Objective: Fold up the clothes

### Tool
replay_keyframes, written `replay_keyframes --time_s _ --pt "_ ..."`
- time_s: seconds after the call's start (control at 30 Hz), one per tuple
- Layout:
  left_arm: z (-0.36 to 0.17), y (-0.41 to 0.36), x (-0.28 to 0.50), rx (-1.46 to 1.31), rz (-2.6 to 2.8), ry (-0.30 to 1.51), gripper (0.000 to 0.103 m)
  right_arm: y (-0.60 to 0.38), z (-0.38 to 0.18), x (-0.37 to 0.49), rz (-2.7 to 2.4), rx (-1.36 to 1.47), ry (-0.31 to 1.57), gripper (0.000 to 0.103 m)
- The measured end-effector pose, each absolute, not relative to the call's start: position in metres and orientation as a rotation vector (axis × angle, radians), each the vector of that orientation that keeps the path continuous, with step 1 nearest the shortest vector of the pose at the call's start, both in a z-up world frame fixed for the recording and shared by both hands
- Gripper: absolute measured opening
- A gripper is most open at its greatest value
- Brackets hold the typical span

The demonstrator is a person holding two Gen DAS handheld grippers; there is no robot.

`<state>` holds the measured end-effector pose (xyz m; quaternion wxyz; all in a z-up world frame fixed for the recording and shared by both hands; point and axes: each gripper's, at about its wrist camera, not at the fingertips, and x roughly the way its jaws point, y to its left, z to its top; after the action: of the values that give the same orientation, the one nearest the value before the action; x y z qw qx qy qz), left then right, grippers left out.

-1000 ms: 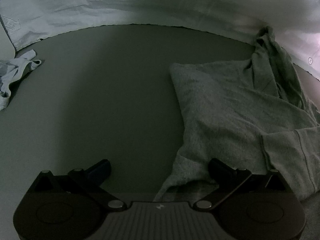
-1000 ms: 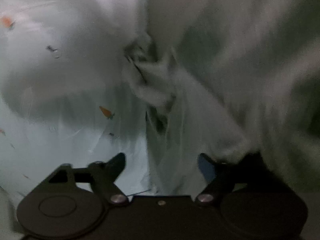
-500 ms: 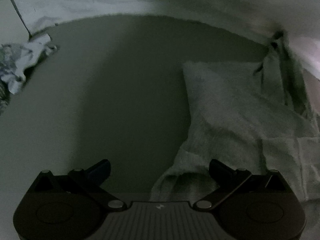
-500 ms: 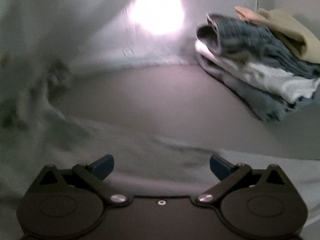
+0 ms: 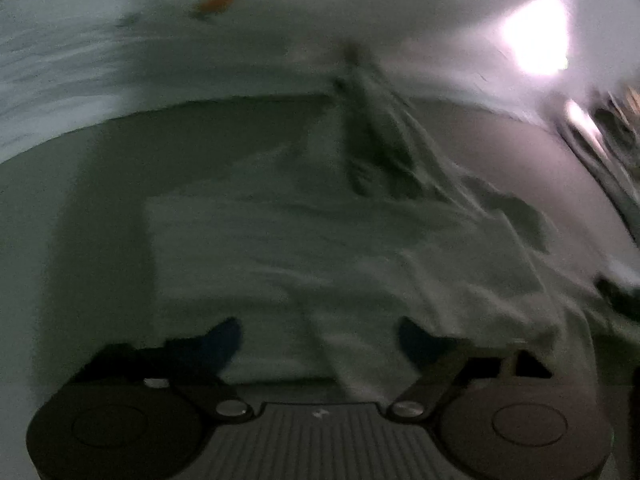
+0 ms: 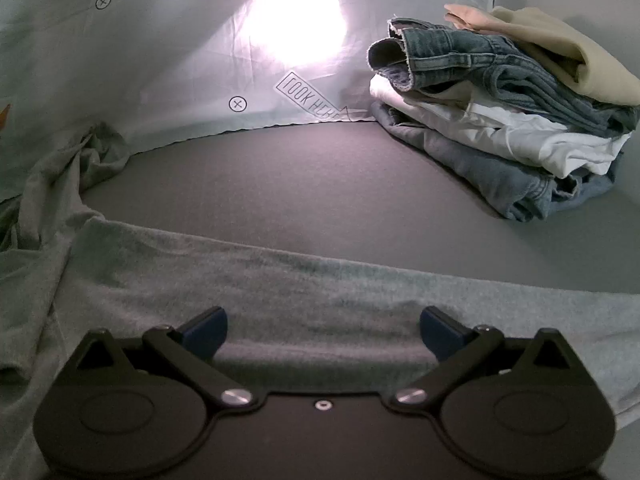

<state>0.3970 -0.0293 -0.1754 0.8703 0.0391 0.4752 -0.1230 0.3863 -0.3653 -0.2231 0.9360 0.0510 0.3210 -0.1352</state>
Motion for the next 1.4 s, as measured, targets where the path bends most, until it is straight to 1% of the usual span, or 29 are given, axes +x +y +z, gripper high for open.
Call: replay_keyframes --time_s 0.1,0.17,0.23,0.27,0.33,0.37,0.4,0.5,0.7,0.83,0.87,0.93,0.97,1.03,1.07,1.13,1.17,1.2,1.27,1.33,1.4 --pt "-0.188 -0.047 0.399 0.137 -0.293 1.003 0.072 -0.365 -0.223 0.383 -0.275 0.104 0.655 0.103" --pt "-0.192 -0.048 0.401 0.125 -0.308 1.002 0.068 -0.365 -0.223 0.383 -0.275 0.104 0.655 0.103" --pt "-0.195 -0.045 0.405 0.073 -0.323 1.010 0.053 -0.366 -0.223 0.383 -0.275 0.105 0.655 0.103" --pt "-0.197 -0.044 0.406 0.054 -0.329 1.007 0.049 -0.366 -0.223 0.383 -0.275 0.104 0.655 0.103" --pt "-0.195 -0.042 0.404 0.028 -0.346 0.993 0.027 -0.366 -0.223 0.383 -0.276 0.104 0.655 0.103" --pt "-0.192 -0.042 0.401 0.028 -0.342 0.979 0.020 -0.366 -0.223 0.384 -0.276 0.104 0.655 0.103" --pt "-0.188 -0.042 0.399 0.035 -0.333 0.968 0.007 -0.366 -0.223 0.384 -0.276 0.104 0.655 0.103" --pt "-0.173 -0.036 0.397 0.044 -0.302 0.942 0.005 -0.366 -0.223 0.384 -0.277 0.104 0.655 0.103" --pt "-0.128 0.004 0.395 -0.011 -0.188 0.826 0.005 -0.366 -0.223 0.384 -0.279 0.104 0.654 0.103" --pt "-0.127 0.032 0.402 -0.027 -0.097 0.819 0.005 -0.366 -0.223 0.383 -0.280 0.103 0.654 0.103" --pt "-0.132 0.037 0.405 -0.028 -0.079 0.838 0.007 -0.366 -0.223 0.383 -0.280 0.103 0.653 0.103" --pt "-0.147 0.043 0.412 -0.025 -0.032 0.893 0.015 -0.366 -0.223 0.383 -0.281 0.104 0.653 0.103" --pt "-0.154 0.046 0.415 -0.017 -0.005 0.922 0.021 -0.366 -0.223 0.383 -0.281 0.104 0.653 0.103" --pt "-0.162 0.046 0.417 0.009 0.054 0.965 0.045 -0.366 -0.223 0.383 -0.282 0.105 0.653 0.103" --pt "-0.163 0.046 0.417 0.010 0.076 0.976 0.052 -0.366 -0.223 0.383 -0.283 0.104 0.654 0.103" --pt "-0.159 0.045 0.411 -0.029 0.076 0.961 0.080 -0.365 -0.223 0.384 -0.284 0.102 0.655 0.103" --pt "-0.159 0.042 0.409 -0.044 0.063 0.960 0.085 -0.365 -0.223 0.384 -0.283 0.099 0.656 0.103" --pt "-0.159 0.036 0.407 -0.048 0.036 0.966 0.086 -0.364 -0.223 0.385 -0.281 0.096 0.657 0.103" --pt "-0.161 0.019 0.406 -0.003 -0.032 0.983 0.086 -0.364 -0.222 0.386 -0.276 0.092 0.659 0.103" --pt "-0.165 0.000 0.406 0.063 -0.054 0.995 0.091 -0.366 -0.222 0.388 -0.269 0.098 0.660 0.103" --pt "-0.173 -0.011 0.407 0.073 -0.095 1.012 0.091 -0.367 -0.221 0.389 -0.263 0.103 0.669 0.103"
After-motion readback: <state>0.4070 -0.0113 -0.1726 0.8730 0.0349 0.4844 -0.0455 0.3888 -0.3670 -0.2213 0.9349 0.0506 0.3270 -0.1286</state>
